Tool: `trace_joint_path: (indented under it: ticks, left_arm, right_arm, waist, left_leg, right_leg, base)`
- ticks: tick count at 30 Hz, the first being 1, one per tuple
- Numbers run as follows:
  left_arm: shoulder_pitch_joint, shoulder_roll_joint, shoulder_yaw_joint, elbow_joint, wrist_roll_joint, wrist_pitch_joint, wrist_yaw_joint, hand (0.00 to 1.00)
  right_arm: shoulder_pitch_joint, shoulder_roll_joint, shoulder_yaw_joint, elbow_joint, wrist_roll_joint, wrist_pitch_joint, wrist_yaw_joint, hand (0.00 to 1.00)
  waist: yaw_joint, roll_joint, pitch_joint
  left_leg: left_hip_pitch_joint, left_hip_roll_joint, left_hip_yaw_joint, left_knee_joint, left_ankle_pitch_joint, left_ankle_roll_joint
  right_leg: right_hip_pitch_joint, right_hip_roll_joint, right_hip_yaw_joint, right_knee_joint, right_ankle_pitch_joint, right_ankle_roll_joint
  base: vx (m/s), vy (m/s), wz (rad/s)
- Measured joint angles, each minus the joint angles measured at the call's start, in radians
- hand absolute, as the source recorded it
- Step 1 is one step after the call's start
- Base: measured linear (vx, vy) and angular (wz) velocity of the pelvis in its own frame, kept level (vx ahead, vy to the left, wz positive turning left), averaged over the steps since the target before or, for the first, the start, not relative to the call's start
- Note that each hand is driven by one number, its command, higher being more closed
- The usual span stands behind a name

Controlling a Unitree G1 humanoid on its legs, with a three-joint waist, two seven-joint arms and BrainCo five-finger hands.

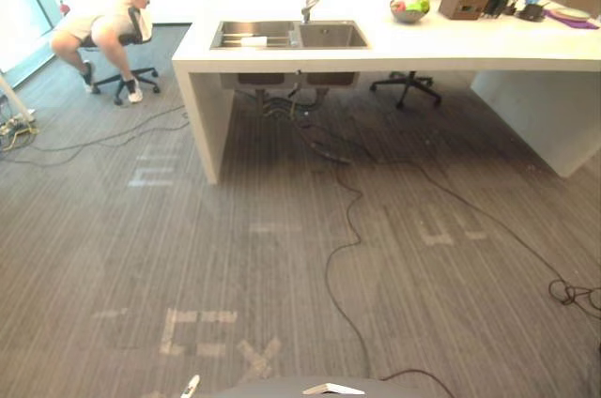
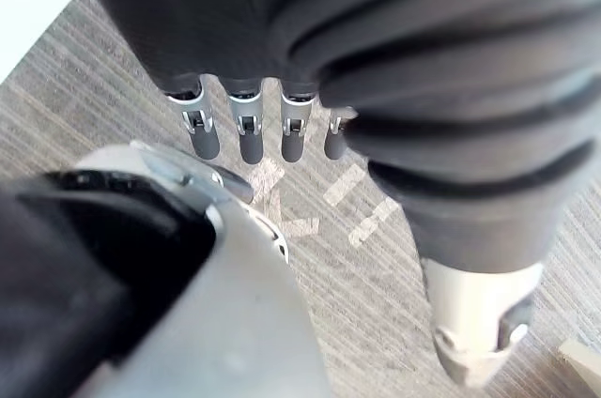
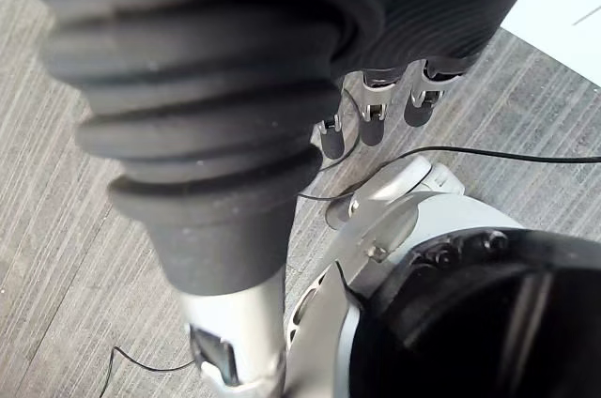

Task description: Walk over to the sink, pick up the cup, carry it to the dishwasher, place the cup inside the dishwasher, then close the dishwasher door

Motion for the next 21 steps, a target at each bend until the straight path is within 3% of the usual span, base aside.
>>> trace_joint_path:
  ticks: [5, 11, 15, 18, 21]
  left_arm:
    - [-0.002, 0.0, -0.034, 0.037, -0.087, -0.028, -0.006, 0.0]
    - [-0.002, 0.007, -0.069, 0.036, -0.132, -0.067, -0.012, 0.0]
    - [-0.002, 0.002, -0.073, 0.017, -0.228, -0.079, 0.056, 0.0]
    - [-0.005, 0.003, -0.07, -0.004, -0.161, -0.091, 0.114, 0.0]
    - [-0.02, 0.006, -0.066, -0.009, -0.056, -0.089, 0.128, 0.0]
  right_arm:
    - [-0.012, 0.011, -0.022, 0.0, 0.08, -0.037, -0.003, 0.0]
    - [-0.017, 0.034, -0.021, -0.002, 0.084, -0.164, 0.0, 0.0]
    - [-0.053, 0.051, 0.007, -0.026, 0.077, -0.22, 0.001, 0.0]
    - [-0.065, 0.058, 0.013, -0.042, 0.046, -0.238, 0.001, 0.0]
    - [-0.078, 0.06, 0.012, -0.039, 0.028, -0.231, 0.002, 0.0]
  waist:
    - [0.006, 0.001, 0.006]
    - [0.013, -0.003, 0.023]
    - [0.015, -0.016, 0.031]
    - [0.019, -0.021, 0.033]
    - [0.019, -0.024, 0.036]
  left_leg:
    - [0.046, -0.003, 0.009, -0.038, 0.013, 0.004]
    - [0.055, -0.003, 0.008, -0.04, 0.012, 0.0]
    - [0.052, -0.006, -0.007, -0.041, 0.018, 0.002]
    - [0.045, -0.009, -0.029, -0.058, 0.031, 0.003]
    - [0.042, -0.009, -0.035, -0.058, 0.034, 0.004]
  right_leg:
    - [0.043, 0.01, -0.004, -0.056, 0.016, 0.006]
    - [0.046, 0.01, -0.029, -0.057, 0.016, 0.007]
    - [0.046, 0.007, -0.041, -0.058, 0.016, 0.007]
    - [0.042, 0.005, -0.059, -0.058, 0.016, 0.007]
    - [0.041, 0.005, -0.059, -0.058, 0.013, 0.011]
  base:
    - [0.05, 0.004, -0.05]
    - [0.0, 0.0, 0.01]
    - [-0.05, -0.001, 0.07]
    - [-0.06, 0.006, 0.25]
    - [-0.05, 0.008, 0.05]
